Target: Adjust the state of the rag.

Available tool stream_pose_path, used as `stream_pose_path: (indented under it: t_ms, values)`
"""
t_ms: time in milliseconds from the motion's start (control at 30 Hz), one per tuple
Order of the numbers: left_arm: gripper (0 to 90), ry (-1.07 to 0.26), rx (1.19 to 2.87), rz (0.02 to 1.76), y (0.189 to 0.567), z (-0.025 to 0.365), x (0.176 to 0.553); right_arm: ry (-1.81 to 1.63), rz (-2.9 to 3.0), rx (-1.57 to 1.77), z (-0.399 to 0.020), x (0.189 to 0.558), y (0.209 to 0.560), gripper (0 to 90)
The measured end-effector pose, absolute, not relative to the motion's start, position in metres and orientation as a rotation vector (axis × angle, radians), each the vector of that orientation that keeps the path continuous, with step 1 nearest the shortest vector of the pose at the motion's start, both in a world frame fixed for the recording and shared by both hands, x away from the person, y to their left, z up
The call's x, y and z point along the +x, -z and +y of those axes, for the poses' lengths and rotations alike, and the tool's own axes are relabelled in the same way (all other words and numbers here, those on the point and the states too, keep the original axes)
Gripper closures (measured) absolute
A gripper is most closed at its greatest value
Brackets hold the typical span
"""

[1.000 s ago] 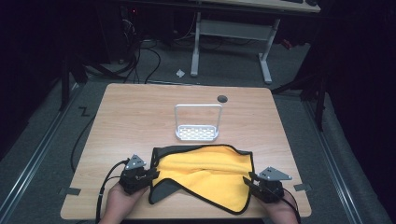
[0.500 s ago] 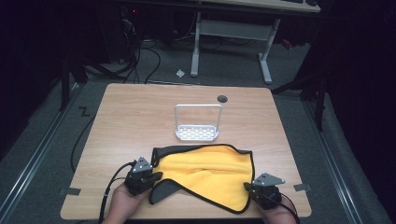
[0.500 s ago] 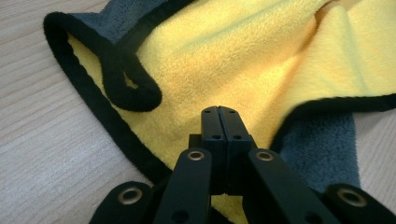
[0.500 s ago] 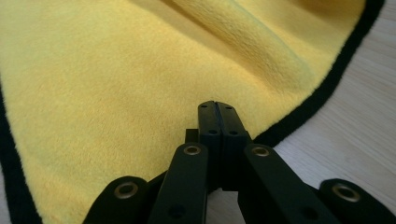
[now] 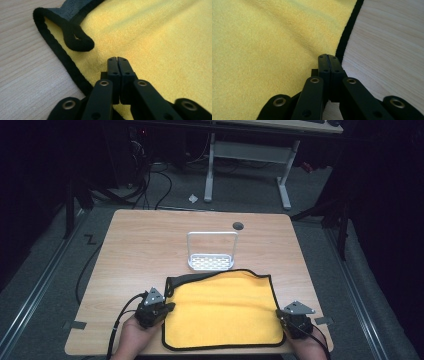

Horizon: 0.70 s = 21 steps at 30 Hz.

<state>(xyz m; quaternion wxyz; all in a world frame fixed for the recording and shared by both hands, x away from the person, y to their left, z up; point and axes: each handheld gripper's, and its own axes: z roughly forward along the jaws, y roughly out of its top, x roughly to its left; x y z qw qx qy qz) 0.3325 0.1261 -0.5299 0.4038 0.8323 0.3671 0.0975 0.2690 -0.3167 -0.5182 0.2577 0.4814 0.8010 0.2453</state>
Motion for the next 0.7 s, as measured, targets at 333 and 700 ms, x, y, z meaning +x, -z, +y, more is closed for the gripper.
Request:
stream_pose_path:
  t_ms: [333, 700]
  values:
    - [78.1, -0.274, 2.102, 0.905, 0.532, 0.104, 0.337, -0.795, 2.138, 1.286, -0.296, 0.316, 0.508, 90.0]
    - [80.3, -0.171, 2.148, 0.875, 0.528, 0.111, 0.313, -0.786, 2.220, 1.275, -0.295, 0.291, 0.521, 89.8]
